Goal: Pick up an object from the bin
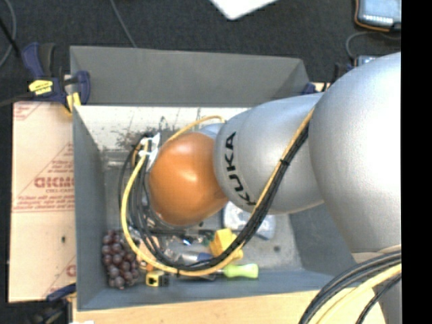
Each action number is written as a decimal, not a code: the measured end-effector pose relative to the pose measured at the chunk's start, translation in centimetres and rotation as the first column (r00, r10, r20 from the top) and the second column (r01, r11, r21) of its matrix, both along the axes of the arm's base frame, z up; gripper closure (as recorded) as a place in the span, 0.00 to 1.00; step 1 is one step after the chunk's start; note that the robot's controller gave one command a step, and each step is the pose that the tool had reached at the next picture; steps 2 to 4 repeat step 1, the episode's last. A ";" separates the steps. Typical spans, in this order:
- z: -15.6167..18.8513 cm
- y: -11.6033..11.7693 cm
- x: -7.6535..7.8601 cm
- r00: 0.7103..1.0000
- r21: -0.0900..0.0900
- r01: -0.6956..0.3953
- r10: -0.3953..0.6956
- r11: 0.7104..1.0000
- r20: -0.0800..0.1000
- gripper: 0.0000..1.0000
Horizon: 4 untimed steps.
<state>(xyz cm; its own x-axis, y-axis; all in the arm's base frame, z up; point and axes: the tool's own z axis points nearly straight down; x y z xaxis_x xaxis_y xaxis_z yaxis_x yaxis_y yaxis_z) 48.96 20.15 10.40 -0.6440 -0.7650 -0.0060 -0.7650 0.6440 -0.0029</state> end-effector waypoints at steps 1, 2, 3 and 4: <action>-3.0 -0.1 1.5 0.940 0.000 -0.342 0.342 0.940 0.006 1.00; -3.0 -0.1 1.5 0.940 0.000 -0.342 0.342 0.940 0.006 1.00; -3.0 -0.1 1.5 0.940 0.000 -0.342 0.342 0.940 0.006 1.00; -3.0 -0.1 1.5 0.940 0.000 -0.342 0.342 0.940 0.006 1.00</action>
Offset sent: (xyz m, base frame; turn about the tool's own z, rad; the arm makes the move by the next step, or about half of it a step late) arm 0.0000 0.0000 0.0000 0.0000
